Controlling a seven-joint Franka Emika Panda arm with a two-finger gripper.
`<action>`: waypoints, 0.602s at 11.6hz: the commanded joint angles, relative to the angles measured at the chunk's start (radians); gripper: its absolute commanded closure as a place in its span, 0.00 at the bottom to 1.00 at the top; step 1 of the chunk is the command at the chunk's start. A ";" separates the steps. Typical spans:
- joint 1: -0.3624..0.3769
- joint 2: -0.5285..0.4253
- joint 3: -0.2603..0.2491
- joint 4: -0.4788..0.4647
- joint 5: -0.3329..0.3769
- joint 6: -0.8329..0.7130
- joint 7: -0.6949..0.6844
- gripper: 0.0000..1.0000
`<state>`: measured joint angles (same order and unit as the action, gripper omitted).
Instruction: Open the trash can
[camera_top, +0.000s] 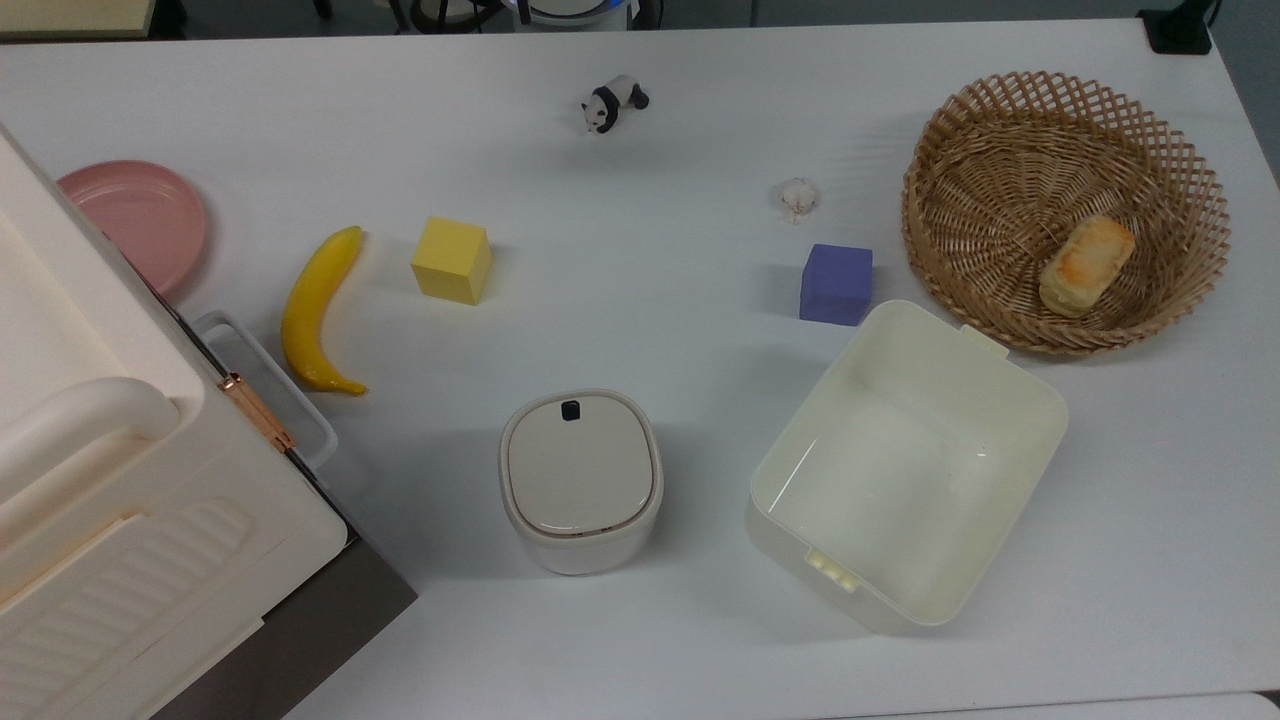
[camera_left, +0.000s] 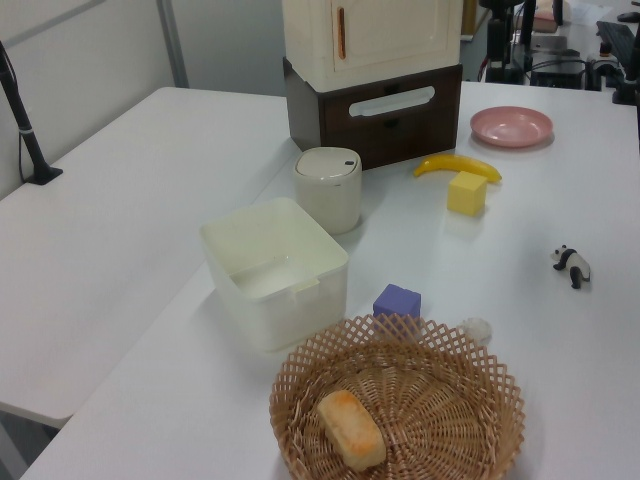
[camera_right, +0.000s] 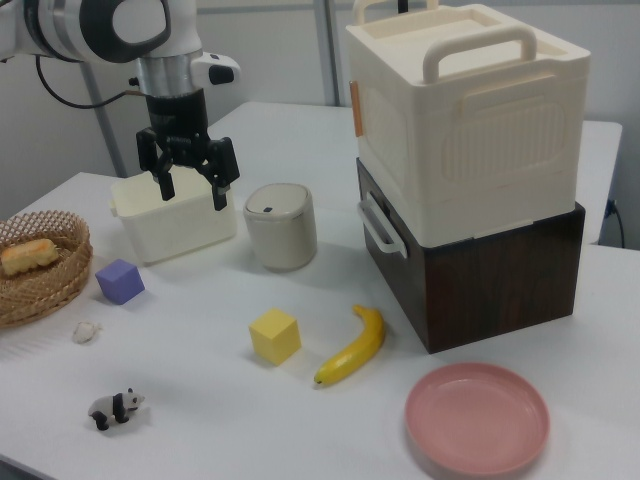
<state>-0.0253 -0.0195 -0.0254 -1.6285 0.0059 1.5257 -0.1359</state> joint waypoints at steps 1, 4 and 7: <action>-0.004 -0.008 0.007 -0.016 0.002 -0.006 -0.022 0.00; 0.001 -0.011 0.004 -0.017 -0.003 -0.006 -0.022 0.00; 0.004 -0.020 -0.004 -0.018 -0.003 -0.006 -0.022 0.00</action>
<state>-0.0253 -0.0172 -0.0233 -1.6307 0.0057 1.5257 -0.1366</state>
